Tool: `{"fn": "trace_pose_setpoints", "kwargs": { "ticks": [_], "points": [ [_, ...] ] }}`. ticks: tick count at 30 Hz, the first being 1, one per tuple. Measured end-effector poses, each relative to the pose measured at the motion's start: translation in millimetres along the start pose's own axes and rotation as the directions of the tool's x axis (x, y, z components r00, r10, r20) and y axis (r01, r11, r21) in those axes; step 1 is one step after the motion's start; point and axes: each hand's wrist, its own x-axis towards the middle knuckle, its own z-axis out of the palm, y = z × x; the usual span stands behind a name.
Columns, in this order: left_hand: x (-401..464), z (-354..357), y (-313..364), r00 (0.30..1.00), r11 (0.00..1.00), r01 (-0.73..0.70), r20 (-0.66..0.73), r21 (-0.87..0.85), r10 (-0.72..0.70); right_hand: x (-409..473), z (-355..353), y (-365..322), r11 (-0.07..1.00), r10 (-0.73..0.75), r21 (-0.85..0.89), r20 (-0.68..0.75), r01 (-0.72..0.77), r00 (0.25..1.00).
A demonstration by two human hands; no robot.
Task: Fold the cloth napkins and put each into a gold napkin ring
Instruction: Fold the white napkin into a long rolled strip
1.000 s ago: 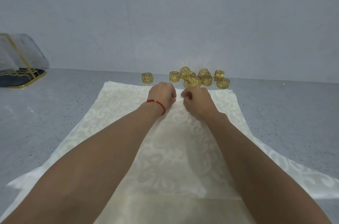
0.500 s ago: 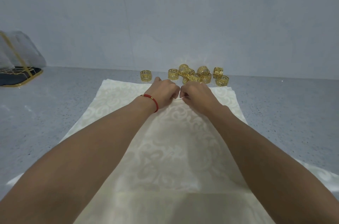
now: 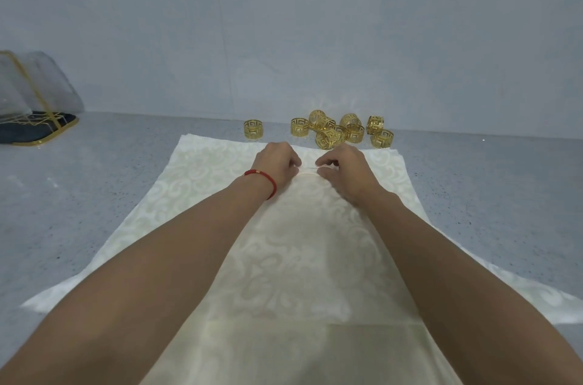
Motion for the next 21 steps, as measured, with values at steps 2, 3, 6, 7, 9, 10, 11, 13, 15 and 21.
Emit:
{"fn": "trace_pose_setpoints", "kwargs": {
  "ticks": [2,3,6,7,9,10,11,13,15,21],
  "points": [
    [0,-1,-1,1.000,0.997,-0.020,-0.006,0.073,0.020,3,0,2,0.998,0.021,-0.051,0.005,-0.021,1.000],
    [-1,-1,0,0.999,0.993,-0.029,-0.011,0.110,0.031,3,-1,1,0.996,0.028,-0.085,0.015,-0.027,0.999],
    [-7,-1,1,0.991,0.960,-0.126,-0.006,0.249,0.131,1,-5,-2,0.974,-0.037,-0.220,0.050,0.047,0.998],
    [-8,-1,2,0.984,0.940,-0.172,0.002,0.295,0.179,-1,-6,-3,0.960,-0.078,-0.265,0.062,0.092,0.995],
    [-9,-6,4,0.966,0.891,-0.249,0.031,0.379,0.256,-2,-7,-2,0.914,-0.171,-0.358,0.091,0.193,0.981],
    [-9,-9,5,0.958,0.867,-0.277,0.051,0.415,0.282,-3,-8,-1,0.878,-0.219,-0.413,0.106,0.243,0.970],
    [-9,-12,6,0.951,0.844,-0.301,0.069,0.444,0.302,-3,-8,0,0.834,-0.266,-0.468,0.126,0.294,0.956],
    [-11,-16,8,0.930,0.784,-0.358,0.122,0.507,0.346,-4,-9,-1,0.744,-0.359,-0.547,0.158,0.385,0.920],
    [-14,-19,9,0.914,0.744,-0.400,0.167,0.536,0.371,-7,-12,-5,0.714,-0.371,-0.564,0.197,0.415,0.907],
    [-19,-12,0,0.997,0.990,-0.071,0.034,0.118,0.068,-6,-23,-5,0.999,0.051,-0.012,0.093,-0.050,0.994]
  ]
}}
